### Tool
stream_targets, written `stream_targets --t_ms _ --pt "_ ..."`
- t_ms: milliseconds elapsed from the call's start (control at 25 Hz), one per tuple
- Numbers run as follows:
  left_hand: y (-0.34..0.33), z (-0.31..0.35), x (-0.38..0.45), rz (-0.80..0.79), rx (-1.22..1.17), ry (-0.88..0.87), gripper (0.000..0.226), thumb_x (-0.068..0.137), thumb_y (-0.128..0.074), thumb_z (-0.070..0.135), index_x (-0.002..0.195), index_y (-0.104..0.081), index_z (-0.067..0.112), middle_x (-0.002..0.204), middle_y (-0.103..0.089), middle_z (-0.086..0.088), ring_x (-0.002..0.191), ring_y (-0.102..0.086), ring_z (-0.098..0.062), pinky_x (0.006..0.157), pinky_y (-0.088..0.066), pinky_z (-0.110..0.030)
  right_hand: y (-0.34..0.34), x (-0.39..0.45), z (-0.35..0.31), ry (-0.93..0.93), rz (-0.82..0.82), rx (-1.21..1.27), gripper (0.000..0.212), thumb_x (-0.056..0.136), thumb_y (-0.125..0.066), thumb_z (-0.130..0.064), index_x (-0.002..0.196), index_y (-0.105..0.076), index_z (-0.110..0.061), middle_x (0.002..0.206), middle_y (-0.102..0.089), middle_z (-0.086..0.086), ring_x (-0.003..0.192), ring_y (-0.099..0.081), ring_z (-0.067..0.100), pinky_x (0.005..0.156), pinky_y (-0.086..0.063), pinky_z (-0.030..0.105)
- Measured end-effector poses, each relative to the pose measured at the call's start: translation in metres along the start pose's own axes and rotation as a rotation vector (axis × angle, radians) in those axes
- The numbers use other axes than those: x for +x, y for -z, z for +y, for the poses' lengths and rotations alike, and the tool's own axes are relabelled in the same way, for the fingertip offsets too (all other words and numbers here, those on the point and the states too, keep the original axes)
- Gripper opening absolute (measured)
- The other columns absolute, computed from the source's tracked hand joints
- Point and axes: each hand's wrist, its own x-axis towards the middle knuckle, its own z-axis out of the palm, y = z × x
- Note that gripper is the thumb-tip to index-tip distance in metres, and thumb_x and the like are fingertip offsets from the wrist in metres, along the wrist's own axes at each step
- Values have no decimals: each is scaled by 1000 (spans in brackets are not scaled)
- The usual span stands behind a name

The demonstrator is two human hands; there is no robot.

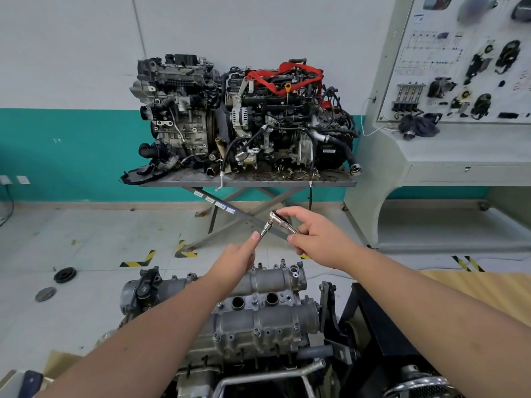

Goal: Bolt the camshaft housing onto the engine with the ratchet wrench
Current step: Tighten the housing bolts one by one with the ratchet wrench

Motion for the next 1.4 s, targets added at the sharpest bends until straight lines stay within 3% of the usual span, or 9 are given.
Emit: stream_targets --t_ms 120,280,520,800,920,1040,1160,1280,1400 --pt "-1 -1 2 -30 -63 -14 57 95 -40 65 57 -29 24 56 -21 2 49 -16 -15 50 -16 -28 4 -2 1 49 -3 -51 62 96 -54 -18 117 -39 -74 63 -65 -4 51 -51 4 48 -43 15" --pt "-5 -1 -1 -19 -106 -3 57 83 -42 71 56 -30 23 56 -23 0 48 -17 -15 46 -17 -25 5 2 3 79 -5 -102 57 96 -54 -18 125 -42 -65 66 -66 -1 52 -52 2 48 -42 14" --pt "-11 -16 -15 141 -262 92 55 98 -43 56 54 -27 27 55 -19 7 46 -15 -11 41 -17 -21 -13 12 -4 68 -118 -45 67 92 -52 -8 110 -44 -72 54 -51 -2 52 -45 15 53 -43 32" --pt "8 -40 -34 277 -298 148 61 101 -41 51 46 -29 27 51 -20 8 45 -15 -11 45 -16 -25 -42 26 -19 152 -262 -97 63 91 -51 -3 113 -47 -62 48 -38 -9 43 -32 9 44 -31 18" --pt "14 -49 -42 361 -355 170 58 100 -44 52 49 -30 28 51 -20 8 46 -16 -11 49 -14 -30 -51 33 -26 196 -310 -183 54 95 -57 -14 127 -47 -57 51 -46 -12 44 -38 4 46 -33 17" --pt "22 -55 -52 466 -361 188 52 95 -45 55 54 -27 27 52 -21 6 46 -18 -12 54 -13 -34 -67 47 -42 227 -362 -286 37 100 -53 -40 135 -47 -49 74 -63 -14 55 -56 -2 56 -43 19" --pt "26 -52 -60 487 -271 188 52 89 -41 59 48 -31 28 49 -27 9 47 -22 -12 56 -18 -36 -90 58 -64 207 -294 -353 34 100 -39 -57 109 -61 -32 77 -65 -11 68 -63 7 63 -51 33" --pt "22 -47 -65 399 -166 131 41 86 -48 58 60 -41 28 52 -35 15 50 -32 -7 58 -26 -32 -112 63 -76 208 -181 -461 47 101 -34 -56 74 -57 -27 64 -61 -9 68 -59 14 70 -46 38" --pt "15 -42 -67 321 -292 82 27 82 -61 40 65 -44 27 57 -36 14 53 -33 -5 60 -26 -28 -126 65 -77 271 -104 -641 43 102 -36 -51 69 -50 -27 65 -54 -12 79 -57 17 79 -32 40"
